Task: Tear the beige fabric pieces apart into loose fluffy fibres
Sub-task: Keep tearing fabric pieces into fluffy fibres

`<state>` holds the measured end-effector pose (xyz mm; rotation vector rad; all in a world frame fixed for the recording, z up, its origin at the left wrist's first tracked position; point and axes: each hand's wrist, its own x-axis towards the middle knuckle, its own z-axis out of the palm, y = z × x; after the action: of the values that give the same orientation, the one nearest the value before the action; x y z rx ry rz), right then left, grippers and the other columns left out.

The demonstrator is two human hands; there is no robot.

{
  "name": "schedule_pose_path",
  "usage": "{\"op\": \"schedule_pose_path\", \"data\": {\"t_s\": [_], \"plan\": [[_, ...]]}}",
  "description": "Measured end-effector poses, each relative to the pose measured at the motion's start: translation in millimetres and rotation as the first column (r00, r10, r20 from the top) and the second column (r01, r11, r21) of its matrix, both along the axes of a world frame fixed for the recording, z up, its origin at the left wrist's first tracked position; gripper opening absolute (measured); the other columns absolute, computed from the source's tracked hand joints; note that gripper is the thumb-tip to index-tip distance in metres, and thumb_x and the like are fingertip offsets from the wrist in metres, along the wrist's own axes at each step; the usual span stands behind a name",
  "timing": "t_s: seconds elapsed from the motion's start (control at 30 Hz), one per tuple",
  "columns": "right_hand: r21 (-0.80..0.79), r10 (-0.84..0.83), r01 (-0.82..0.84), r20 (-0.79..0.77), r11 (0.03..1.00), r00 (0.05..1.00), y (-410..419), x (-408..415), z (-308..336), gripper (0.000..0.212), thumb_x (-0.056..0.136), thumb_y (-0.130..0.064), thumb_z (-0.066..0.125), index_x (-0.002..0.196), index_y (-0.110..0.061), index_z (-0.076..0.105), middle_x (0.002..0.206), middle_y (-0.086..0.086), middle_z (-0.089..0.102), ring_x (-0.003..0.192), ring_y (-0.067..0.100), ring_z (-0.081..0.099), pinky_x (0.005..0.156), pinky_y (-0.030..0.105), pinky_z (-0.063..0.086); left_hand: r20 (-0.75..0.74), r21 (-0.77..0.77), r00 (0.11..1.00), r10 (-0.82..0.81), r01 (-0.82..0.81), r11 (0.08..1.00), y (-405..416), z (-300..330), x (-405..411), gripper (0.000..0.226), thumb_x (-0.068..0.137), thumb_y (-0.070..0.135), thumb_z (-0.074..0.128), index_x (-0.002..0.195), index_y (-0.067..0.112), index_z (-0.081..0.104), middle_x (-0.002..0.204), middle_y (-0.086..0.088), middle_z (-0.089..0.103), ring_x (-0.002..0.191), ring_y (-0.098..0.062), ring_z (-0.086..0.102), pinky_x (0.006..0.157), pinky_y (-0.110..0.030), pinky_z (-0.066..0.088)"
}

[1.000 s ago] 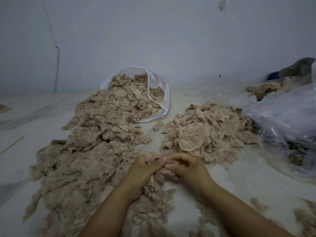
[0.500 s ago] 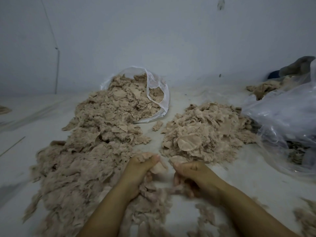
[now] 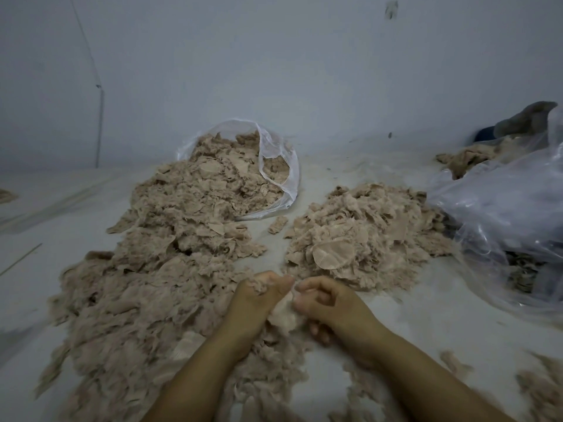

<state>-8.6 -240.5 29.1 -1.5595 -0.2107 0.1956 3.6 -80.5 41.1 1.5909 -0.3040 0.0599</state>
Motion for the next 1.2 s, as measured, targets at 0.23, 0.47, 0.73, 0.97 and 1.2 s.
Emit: {"op": "schedule_pose_path", "data": {"t_s": [0.23, 0.47, 0.73, 0.97, 1.2], "plan": [[0.069, -0.050, 0.047, 0.038, 0.997, 0.998, -1, 2, 2, 0.014, 0.087, -0.003, 0.064, 0.074, -0.008, 0.059, 0.047, 0.002, 0.050, 0.035, 0.009, 0.040, 0.038, 0.020, 0.034, -0.006, 0.017, 0.969, 0.247, -0.247, 0.969, 4, -7, 10, 0.042, 0.083, 0.036, 0.064, 0.055, 0.012, 0.043, 0.042, 0.003, 0.037, 0.037, -0.010, 0.033, 0.039, -0.021, 0.029], [0.080, -0.010, 0.003, 0.081, 0.997, 0.997, 2, 0, 0, 0.011, 0.089, -0.001, 0.060, 0.093, -0.010, 0.055, 0.061, 0.000, 0.053, 0.047, 0.012, 0.046, 0.044, 0.022, 0.042, 0.024, 0.075, 0.986, 0.166, -0.168, 0.983, 1, -8, 7, 0.039, 0.075, 0.045, 0.062, 0.047, 0.021, 0.048, 0.039, 0.007, 0.041, 0.036, -0.006, 0.036, 0.038, -0.017, 0.031], [-0.039, -0.084, 0.092, 0.177, 0.995, 0.981, 8, -3, 0, 0.030, 0.088, -0.001, 0.063, 0.083, -0.026, 0.078, 0.088, -0.011, 0.070, 0.065, 0.013, 0.064, 0.060, 0.028, 0.055, -0.141, -0.091, 0.973, 0.184, -0.198, 0.976, 6, -10, 14, 0.031, 0.093, 0.036, 0.050, 0.078, 0.010, 0.057, 0.047, 0.001, 0.046, 0.036, -0.007, 0.037, 0.035, -0.019, 0.031], [-0.127, -0.144, 0.179, 0.248, 0.976, 0.958, 6, -2, 2, 0.049, 0.073, -0.009, 0.079, 0.113, -0.034, 0.065, 0.113, -0.017, 0.061, 0.088, -0.009, 0.061, 0.087, 0.024, 0.053, -0.166, 0.005, 0.986, -0.006, 0.007, 1.000, 2, -8, 5, 0.027, 0.080, 0.016, 0.072, 0.103, 0.014, 0.060, 0.069, -0.004, 0.066, 0.049, -0.009, 0.056, 0.043, -0.020, 0.042], [0.059, -0.309, 0.305, 0.304, 0.950, 0.901, -6, 17, 20, 0.060, 0.079, -0.014, 0.074, 0.130, -0.037, 0.051, 0.128, -0.025, 0.051, 0.104, -0.015, 0.056, 0.088, 0.014, 0.050, -0.142, -0.060, 0.986, 0.089, -0.098, 0.993, 9, -3, 10, 0.009, 0.093, 0.006, 0.053, 0.087, 0.005, 0.060, 0.069, -0.006, 0.066, 0.043, -0.012, 0.040, 0.039, -0.021, 0.035]]}}
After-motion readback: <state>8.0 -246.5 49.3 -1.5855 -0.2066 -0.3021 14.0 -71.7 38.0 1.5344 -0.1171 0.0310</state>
